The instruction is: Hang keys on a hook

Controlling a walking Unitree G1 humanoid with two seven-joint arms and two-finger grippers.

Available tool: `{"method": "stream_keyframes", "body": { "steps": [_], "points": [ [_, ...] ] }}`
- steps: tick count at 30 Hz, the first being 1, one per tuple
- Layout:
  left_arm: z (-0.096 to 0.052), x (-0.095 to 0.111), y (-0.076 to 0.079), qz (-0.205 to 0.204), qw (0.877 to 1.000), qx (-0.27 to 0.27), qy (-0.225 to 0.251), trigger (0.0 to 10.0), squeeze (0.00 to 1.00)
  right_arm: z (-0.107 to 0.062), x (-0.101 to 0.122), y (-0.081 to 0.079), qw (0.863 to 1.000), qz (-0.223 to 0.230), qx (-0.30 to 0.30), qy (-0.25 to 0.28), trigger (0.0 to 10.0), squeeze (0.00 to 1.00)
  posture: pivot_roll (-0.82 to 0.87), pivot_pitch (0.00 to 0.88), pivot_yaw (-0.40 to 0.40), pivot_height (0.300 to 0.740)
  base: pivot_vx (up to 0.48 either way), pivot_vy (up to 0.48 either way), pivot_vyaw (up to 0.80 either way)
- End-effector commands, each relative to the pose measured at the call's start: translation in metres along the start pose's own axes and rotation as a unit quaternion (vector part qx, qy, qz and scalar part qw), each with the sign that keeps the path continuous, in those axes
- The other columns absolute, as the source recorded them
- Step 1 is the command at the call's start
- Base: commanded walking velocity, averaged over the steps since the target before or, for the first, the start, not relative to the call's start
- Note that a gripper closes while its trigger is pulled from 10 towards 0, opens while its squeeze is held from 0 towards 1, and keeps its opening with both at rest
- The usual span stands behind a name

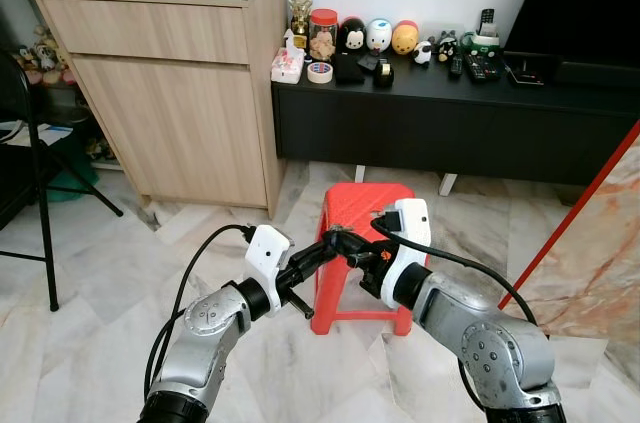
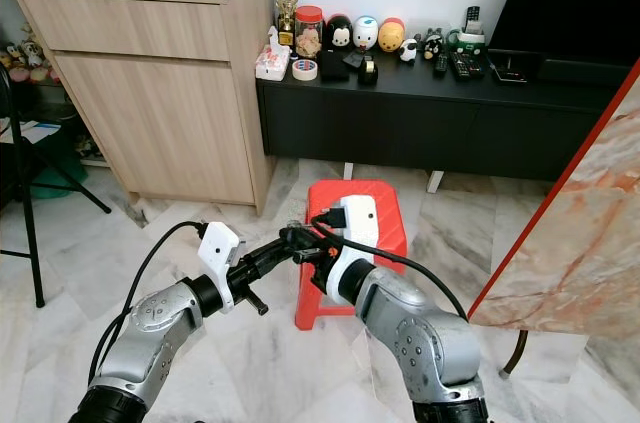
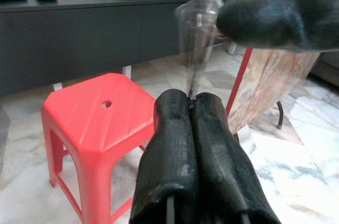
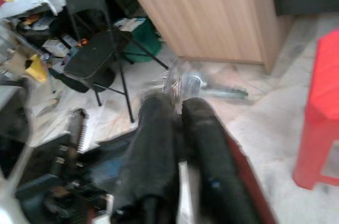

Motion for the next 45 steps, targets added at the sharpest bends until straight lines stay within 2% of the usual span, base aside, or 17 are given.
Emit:
{"method": "stream_keyframes", "body": {
  "steps": [1, 9, 10, 11, 12, 14, 18, 21, 27, 29, 36, 38, 39, 41, 42, 43, 45],
  "points": [
    [0.000, 0.001, -0.002, -0.005, 1.000, 0.004, 0.004, 0.0, 0.00, -0.002, 0.004, 0.006, 1.000, -0.003, -0.016, 0.008, 10.0, 1.00, 0.01, 0.041, -0.061, 0.740, 0.000, 0.000, 0.00],
    [-0.001, 0.001, -0.002, -0.005, 1.000, 0.002, 0.003, 0.0, 0.00, -0.003, 0.007, 0.013, 0.999, -0.006, -0.032, 0.015, 10.0, 1.00, 0.01, 0.043, -0.060, 0.740, 0.000, 0.000, 0.00],
    [-0.001, 0.001, -0.002, -0.005, 1.000, 0.000, 0.002, 0.0, 0.00, -0.003, 0.010, 0.014, 0.999, -0.002, -0.035, 0.025, 10.0, 0.00, 0.01, 0.044, -0.060, 0.740, 0.000, 0.000, 0.00],
    [-0.001, 0.001, -0.002, -0.005, 1.000, 0.000, 0.002, 0.0, 0.00, -0.003, 0.010, 0.014, 0.999, -0.002, -0.035, 0.025, 10.0, 0.00, 0.01, 0.044, -0.060, 0.740, 0.000, 0.000, 0.00],
    [-0.004, -0.006, -0.001, -0.005, 1.000, -0.001, -0.015, 0.0, 0.00, -0.005, 0.031, 0.025, 0.993, 0.030, -0.066, 0.093, 10.0, 0.00, 0.01, 0.045, -0.058, 0.740, 0.000, 0.000, 0.00],
    [-0.004, -0.007, -0.001, -0.005, 1.000, -0.001, -0.018, 0.0, 0.00, -0.005, 0.034, 0.027, 0.991, 0.037, -0.073, 0.104, 10.0, 0.00, 0.01, 0.045, -0.058, 0.740, 0.000, 0.000, 0.00],
    [-0.011, -0.023, 0.001, 0.006, 0.998, -0.007, -0.054, 0.0, 0.00, -0.014, 0.051, 0.051, 0.975, 0.060, -0.136, 0.167, 10.0, 0.00, 0.01, 0.045, -0.057, 0.740, 0.000, 0.000, 0.00],
    [-0.017, -0.032, 0.001, 0.002, 0.997, -0.005, -0.076, 0.0, 0.00, -0.017, 0.052, 0.060, 0.970, 0.061, -0.152, 0.177, 10.0, 0.00, 0.02, 0.045, -0.056, 0.740, 0.000, 0.000, 0.00],
    [-0.030, -0.061, 0.000, 0.044, 0.983, -0.017, -0.175, 0.0, 0.00, -0.015, 0.021, 0.091, 0.966, 0.059, -0.219, 0.127, 10.0, 0.00, 0.02, 0.053, -0.055, 0.740, 0.000, 0.000, 0.00],
    [-0.037, -0.074, 0.000, 0.054, 0.974, -0.019, -0.219, 10.0, 0.00, -0.015, 0.003, 0.105, 0.962, 0.035, -0.252, 0.099, 10.0, 0.00, 0.02, 0.053, -0.051, 0.740, 0.000, 0.000, 0.00],
    [-0.048, -0.094, -0.006, 0.044, 0.961, 0.013, -0.274, 10.0, 0.00, -0.018, -0.033, 0.137, 0.949, 0.016, -0.309, 0.053, 10.0, 0.00, 0.02, 0.054, -0.050, 0.740, 0.000, 0.000, 0.00],
    [-0.065, -0.117, -0.010, 0.046, 0.934, 0.035, -0.352, 10.0, 0.00, -0.027, -0.071, 0.159, 0.937, -0.008, -0.349, -0.013, 10.0, 0.00, 0.02, 0.052, -0.048, 0.740, 0.000, 0.000, 0.00],
    [-0.065, -0.117, -0.010, 0.046, 0.934, 0.035, -0.352, 10.0, 0.00, -0.027, -0.071, 0.159, 0.937, -0.008, -0.349, -0.013, 10.0, 0.00, 0.02, 0.052, -0.048, 0.740, 0.000, 0.000, 0.00],
    [-0.076, -0.129, -0.012, 0.057, 0.916, 0.045, -0.394, 10.0, 0.00, -0.034, -0.095, 0.170, 0.929, -0.018, -0.367, -0.049, 10.0, 0.00, 0.03, 0.048, -0.046, 0.740, 0.000, 0.000, 0.00],
    [-0.076, -0.129, -0.012, 0.057, 0.916, 0.045, -0.394, 10.0, 0.00, -0.034, -0.095, 0.170, 0.929, -0.018, -0.367, -0.049, 10.0, 0.00, 0.03, 0.048, -0.046, 0.740, 0.000, 0.000, 0.00],
    [-0.087, -0.139, -0.013, 0.055, 0.902, 0.056, -0.425, 10.0, 0.00, -0.043, -0.115, 0.178, 0.920, -0.025, -0.384, -0.079, 10.0, 0.00, 0.03, 0.048, -0.046, 0.740, 0.000, 0.000, 0.00],
    [-0.094, -0.146, -0.012, 0.039, 0.893, 0.069, -0.443, 10.0, 0.00, -0.050, -0.127, 0.183, 0.913, -0.023, -0.397, -0.096, 10.0, 0.00, 0.04, 0.044, -0.041, 0.740, 0.000, 0.000, 0.00]
  ]
}}
Point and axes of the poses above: a point about 5 cm out from each wrist's last joint towards the gripper, its own z axis pointing out of the wrist towards the gripper, its own x axis along the axis of the wrist's last joint, y = z × x, the point moved 2 cm from there along z, pointing out of the wrist towards the gripper, and after that the axes turned 15 degrees about z, right-handed, at the moved point
